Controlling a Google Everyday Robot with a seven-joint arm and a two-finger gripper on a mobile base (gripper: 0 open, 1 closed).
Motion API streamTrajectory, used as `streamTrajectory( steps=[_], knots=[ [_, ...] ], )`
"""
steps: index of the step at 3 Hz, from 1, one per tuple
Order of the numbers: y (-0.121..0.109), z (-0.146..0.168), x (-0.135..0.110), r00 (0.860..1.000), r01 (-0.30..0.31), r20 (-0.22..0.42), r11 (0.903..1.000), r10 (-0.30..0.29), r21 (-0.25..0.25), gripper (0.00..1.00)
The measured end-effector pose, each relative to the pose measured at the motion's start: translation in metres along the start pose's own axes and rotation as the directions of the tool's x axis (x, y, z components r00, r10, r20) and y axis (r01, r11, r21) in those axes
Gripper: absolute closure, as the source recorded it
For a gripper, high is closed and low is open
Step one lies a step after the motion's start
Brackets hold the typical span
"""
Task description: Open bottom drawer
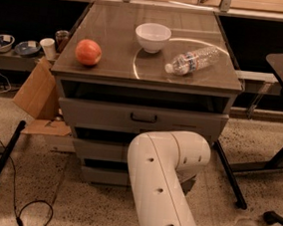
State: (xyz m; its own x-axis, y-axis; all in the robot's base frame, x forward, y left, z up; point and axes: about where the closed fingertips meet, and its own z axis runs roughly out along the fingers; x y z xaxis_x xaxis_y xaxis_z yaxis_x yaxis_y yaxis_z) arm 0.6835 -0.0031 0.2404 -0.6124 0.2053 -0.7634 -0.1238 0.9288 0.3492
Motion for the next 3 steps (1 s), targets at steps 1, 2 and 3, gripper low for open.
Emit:
streamTrajectory(
  steps=[1, 2, 3],
  knots=[
    [0.001, 0.01, -0.004, 1.0, -0.004, 0.029, 1.0, 0.004, 0.003, 1.0],
    [-0.001, 0.027, -0.008, 0.999, -0.003, 0.037, 0.9999, 0.002, 0.014, 1.0],
    [-0.002, 0.039, -0.009, 0.999, -0.004, 0.032, 0.9998, 0.004, 0.018, 1.0]
  ],
)
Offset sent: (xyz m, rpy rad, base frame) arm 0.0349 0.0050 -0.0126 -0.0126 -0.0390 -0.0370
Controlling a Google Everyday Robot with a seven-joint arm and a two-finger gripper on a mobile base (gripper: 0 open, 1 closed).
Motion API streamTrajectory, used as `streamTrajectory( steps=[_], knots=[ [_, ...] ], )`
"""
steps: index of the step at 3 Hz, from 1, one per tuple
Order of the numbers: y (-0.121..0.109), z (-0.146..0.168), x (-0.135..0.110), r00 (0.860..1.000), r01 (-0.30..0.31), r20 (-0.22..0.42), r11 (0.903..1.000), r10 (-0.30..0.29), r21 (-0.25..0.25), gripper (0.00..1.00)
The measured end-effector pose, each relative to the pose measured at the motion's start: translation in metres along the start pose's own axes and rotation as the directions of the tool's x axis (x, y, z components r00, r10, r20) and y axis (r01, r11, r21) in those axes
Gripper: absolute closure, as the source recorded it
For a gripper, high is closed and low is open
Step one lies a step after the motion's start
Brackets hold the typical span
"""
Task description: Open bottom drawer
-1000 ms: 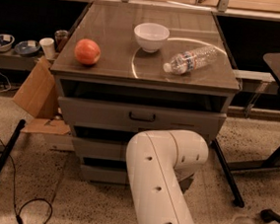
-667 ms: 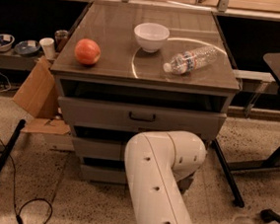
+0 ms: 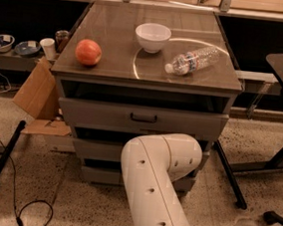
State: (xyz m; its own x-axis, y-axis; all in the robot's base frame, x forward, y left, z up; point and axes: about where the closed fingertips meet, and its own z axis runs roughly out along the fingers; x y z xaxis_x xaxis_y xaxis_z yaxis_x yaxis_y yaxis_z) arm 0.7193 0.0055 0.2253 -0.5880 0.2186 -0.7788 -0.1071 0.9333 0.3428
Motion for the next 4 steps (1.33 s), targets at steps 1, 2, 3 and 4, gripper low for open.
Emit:
streamTrajectory(
  steps=[1, 2, 3, 4],
  knots=[
    [-0.006, 0.011, 0.004, 1.0, 0.002, -0.031, 0.9997, -0.001, 0.023, 1.0],
    [-0.014, 0.018, 0.01, 0.997, 0.011, -0.08, 0.9986, -0.007, 0.051, 1.0],
    [-0.024, 0.018, 0.018, 0.991, 0.025, -0.132, 0.9963, -0.014, 0.082, 1.0],
    [-0.033, 0.014, 0.032, 0.981, 0.047, -0.195, 0.9936, -0.026, 0.103, 1.0]
  ],
)
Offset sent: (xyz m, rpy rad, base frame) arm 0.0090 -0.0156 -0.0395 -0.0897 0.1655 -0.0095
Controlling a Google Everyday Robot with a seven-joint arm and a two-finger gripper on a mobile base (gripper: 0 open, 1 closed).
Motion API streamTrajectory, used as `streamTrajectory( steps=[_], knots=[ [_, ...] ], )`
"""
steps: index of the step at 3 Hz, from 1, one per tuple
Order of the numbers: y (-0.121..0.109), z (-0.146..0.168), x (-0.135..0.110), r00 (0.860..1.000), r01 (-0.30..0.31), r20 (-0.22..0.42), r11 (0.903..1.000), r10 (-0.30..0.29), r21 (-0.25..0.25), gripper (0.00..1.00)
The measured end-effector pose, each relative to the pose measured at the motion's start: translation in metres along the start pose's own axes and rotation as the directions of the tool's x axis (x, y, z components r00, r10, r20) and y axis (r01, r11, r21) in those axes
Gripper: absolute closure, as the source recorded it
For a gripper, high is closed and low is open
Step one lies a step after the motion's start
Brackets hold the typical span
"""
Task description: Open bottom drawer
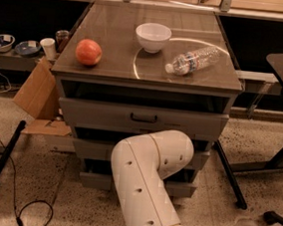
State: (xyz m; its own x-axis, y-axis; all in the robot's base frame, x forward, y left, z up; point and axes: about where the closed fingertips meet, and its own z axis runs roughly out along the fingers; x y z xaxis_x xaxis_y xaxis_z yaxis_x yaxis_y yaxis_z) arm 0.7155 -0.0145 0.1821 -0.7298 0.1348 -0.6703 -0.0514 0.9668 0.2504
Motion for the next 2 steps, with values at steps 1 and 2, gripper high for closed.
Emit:
streamTrajectory(
  steps=[1, 2],
  knots=[
    [-0.006, -0.004, 0.011, 1.0, 0.007, -0.029, 0.9999, -0.007, 0.013, 1.0],
    [-0.013, -0.013, 0.026, 0.998, 0.017, -0.066, 0.9994, -0.015, 0.03, 1.0]
  ],
)
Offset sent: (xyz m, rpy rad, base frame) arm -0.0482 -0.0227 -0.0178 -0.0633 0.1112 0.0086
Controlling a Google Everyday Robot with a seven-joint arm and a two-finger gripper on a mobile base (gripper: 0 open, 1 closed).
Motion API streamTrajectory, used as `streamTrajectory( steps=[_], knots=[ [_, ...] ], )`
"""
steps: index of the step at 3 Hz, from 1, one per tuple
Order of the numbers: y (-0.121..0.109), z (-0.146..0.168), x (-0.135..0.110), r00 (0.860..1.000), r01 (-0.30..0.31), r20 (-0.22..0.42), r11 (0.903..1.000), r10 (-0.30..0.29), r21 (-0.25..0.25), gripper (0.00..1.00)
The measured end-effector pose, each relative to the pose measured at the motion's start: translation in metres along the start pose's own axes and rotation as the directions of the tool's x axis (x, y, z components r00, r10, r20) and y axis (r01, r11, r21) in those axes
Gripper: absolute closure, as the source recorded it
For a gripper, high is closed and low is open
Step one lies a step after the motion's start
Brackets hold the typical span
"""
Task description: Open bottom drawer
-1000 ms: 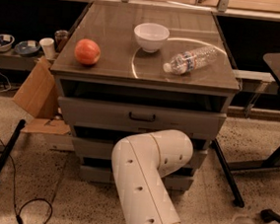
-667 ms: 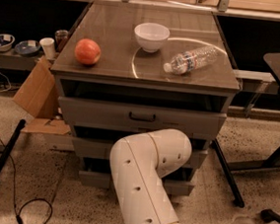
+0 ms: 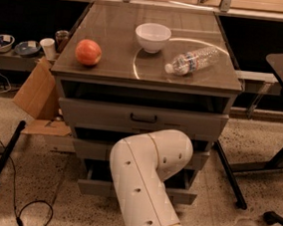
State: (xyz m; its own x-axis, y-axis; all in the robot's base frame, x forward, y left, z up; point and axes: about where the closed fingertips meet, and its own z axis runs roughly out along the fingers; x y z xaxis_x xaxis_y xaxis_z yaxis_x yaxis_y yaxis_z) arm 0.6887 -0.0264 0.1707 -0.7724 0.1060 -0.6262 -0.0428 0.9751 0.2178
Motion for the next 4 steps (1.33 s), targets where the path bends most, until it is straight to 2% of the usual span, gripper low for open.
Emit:
streamTrajectory(
  steps=[1, 2, 3, 4],
  knots=[
    [-0.006, -0.012, 0.018, 0.998, 0.031, -0.052, 0.9994, -0.03, 0.018, 1.0],
    [-0.011, -0.027, 0.034, 0.987, 0.106, -0.123, 0.9937, -0.101, 0.036, 1.0],
    [-0.013, -0.041, 0.048, 0.951, 0.233, -0.219, 0.9715, -0.219, 0.041, 1.0],
    [-0.015, -0.052, 0.061, 0.879, 0.379, -0.318, 0.9254, -0.354, 0.016, 1.0]
  ],
)
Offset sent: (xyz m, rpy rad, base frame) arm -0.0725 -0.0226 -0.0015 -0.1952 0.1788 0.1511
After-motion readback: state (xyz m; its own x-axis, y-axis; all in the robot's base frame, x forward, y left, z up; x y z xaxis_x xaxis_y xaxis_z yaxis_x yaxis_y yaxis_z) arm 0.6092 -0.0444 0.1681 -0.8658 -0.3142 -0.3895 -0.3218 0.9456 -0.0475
